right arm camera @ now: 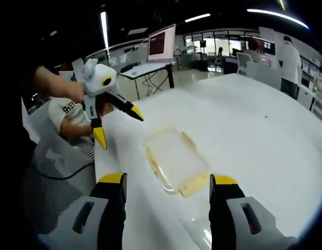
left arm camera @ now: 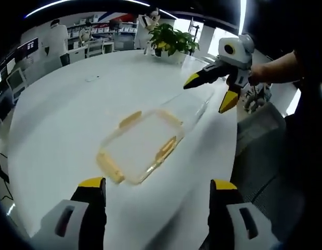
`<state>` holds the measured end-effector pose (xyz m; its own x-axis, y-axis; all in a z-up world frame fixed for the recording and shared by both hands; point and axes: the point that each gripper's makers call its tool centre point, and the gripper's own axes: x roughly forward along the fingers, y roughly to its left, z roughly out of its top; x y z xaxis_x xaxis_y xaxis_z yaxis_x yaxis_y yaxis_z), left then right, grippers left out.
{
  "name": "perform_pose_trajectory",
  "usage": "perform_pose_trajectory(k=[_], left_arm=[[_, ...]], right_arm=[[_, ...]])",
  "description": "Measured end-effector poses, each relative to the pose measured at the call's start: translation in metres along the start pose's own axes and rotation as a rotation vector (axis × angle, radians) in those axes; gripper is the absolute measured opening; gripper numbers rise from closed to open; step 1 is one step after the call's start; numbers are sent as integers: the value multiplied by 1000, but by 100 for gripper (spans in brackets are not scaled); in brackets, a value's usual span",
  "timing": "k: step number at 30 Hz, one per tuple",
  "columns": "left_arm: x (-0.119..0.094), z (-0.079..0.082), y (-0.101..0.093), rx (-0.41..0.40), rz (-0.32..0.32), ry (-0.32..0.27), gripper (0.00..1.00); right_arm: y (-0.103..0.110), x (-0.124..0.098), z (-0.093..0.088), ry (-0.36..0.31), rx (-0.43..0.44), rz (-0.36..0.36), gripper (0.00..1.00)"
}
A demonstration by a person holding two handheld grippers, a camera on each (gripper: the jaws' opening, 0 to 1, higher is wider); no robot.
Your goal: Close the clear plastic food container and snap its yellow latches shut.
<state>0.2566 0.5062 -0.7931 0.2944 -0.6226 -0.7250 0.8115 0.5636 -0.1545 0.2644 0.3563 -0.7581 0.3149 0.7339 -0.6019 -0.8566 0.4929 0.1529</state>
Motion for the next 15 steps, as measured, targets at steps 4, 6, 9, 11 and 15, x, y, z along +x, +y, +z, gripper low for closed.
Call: perform_pose_trajectory(k=[4, 6, 9, 11, 15], left_arm=[[1, 0, 5, 21, -8, 17, 77], [2, 0, 8, 23, -11, 23, 77], [3, 1, 12, 25, -15, 30, 76], [4, 0, 15, 35, -14, 42, 76], [5, 0, 21, 50, -18, 57, 75]], right_arm=[[-2, 3, -5, 33, -31, -5, 63], [-4, 5, -7, 45, -30, -6, 62], [-8, 8, -10, 69, -31, -10, 61], [-9, 10, -11, 91, -50, -12, 60], [-13, 16, -10, 105, -84, -13, 61]])
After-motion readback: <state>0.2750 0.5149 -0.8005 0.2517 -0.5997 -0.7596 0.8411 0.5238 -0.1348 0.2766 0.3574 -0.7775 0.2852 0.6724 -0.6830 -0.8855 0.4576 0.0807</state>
